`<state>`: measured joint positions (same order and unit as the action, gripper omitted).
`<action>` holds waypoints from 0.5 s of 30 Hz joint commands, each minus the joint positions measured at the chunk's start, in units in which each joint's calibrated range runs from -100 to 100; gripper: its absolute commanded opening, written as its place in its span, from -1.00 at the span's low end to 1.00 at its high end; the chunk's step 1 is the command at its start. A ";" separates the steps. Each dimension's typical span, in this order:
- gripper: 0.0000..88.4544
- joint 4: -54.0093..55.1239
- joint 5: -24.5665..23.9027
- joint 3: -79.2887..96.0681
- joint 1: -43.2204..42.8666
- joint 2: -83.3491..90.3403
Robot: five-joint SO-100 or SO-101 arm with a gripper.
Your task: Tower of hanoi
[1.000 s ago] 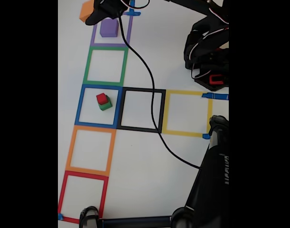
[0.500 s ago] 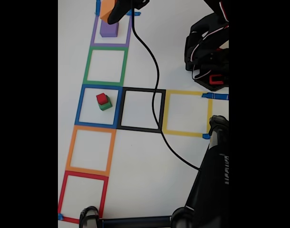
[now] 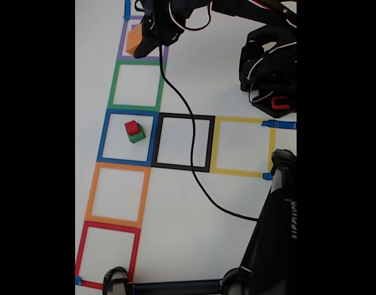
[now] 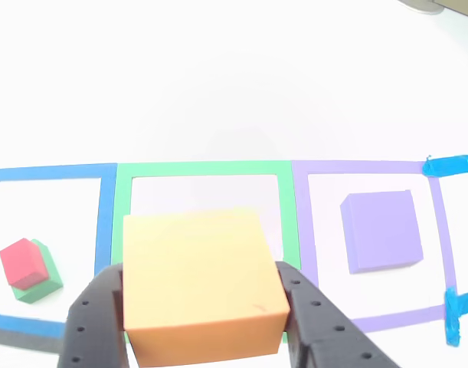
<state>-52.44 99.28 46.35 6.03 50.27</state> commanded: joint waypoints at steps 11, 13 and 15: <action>-0.78 71.22 0.72 33.56 -1.62 -23.19; -0.78 78.59 0.72 34.56 -2.00 -28.43; -0.78 84.75 0.72 35.02 -2.10 -33.52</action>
<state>19.23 99.28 81.14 4.62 23.43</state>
